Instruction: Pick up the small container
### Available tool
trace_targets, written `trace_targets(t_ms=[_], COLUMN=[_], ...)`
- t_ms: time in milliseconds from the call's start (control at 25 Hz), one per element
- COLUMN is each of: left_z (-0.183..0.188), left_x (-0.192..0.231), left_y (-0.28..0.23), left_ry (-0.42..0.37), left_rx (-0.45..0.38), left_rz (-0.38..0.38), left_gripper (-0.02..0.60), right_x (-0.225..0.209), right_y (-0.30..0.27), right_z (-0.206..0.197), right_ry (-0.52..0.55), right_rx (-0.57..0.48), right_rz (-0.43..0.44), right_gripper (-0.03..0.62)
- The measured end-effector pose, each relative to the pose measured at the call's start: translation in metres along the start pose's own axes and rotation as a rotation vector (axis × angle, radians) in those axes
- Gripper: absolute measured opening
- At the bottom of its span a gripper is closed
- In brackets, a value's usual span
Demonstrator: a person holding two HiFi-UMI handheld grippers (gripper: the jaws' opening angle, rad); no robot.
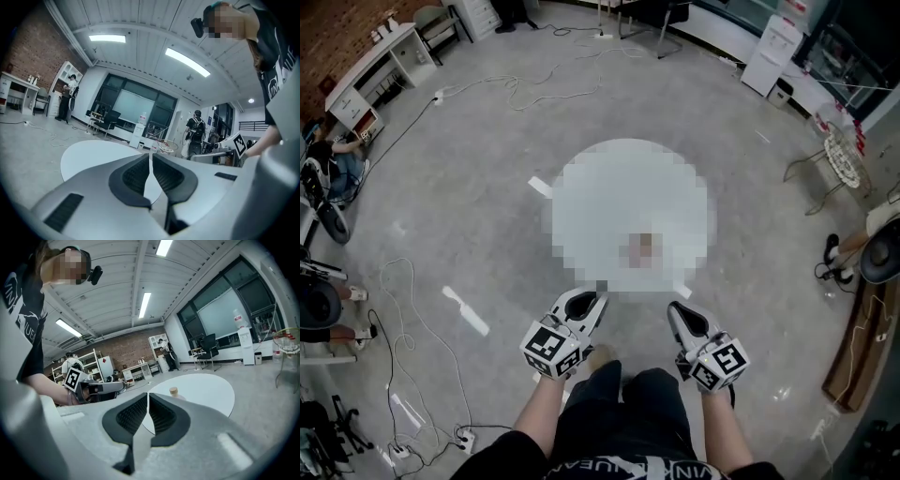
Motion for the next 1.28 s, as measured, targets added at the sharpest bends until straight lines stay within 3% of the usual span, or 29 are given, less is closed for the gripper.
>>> trace_targets(t_ms=[280,480,640,800,1040,1280], left_z=[-0.017,-0.031,-0.037,-0.044,-0.055,-0.058], left_x=[0.008,0.021,0.030,0.037,0.044,0.042], left_y=[-0.032,-0.052,-0.062,-0.072,-0.083,-0.085], left_ry=[0.017,0.023,0.055,0.034,-0.004,-0.005], left_rx=[0.010,0.015,-0.001,0.010,0.034,0.030], left_rz=[-0.022,0.020,0.057,0.058,0.056,0.045], left_gripper=[0.025,0.025,0.025,0.025,0.025,0.026], right_x=[-0.032,-0.061,-0.076,-0.084,-0.087,-0.083], right_y=[-0.035,-0.072,-0.097,-0.118,-0.146,-0.164], right_z=[-0.003,-0.013,-0.016,-0.016,-0.020,-0.018], right_ry=[0.136,0.163,0.227,0.315,0.317,0.341], right_rx=[0.074,0.123,0.143,0.141,0.132,0.110], right_rz=[0.018,0.065,0.088,0.092,0.125,0.155], right_gripper=[0.021,0.037,0.068,0.125,0.175,0.180])
Point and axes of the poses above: the fingertips, and each gripper's own axes: y backward along the fingers, x to its left, z out of its top, the point moved 2 cm from there along y, backward along the fingers, and after that the axes turned 1 degree about -z, right-handed, at the moved point
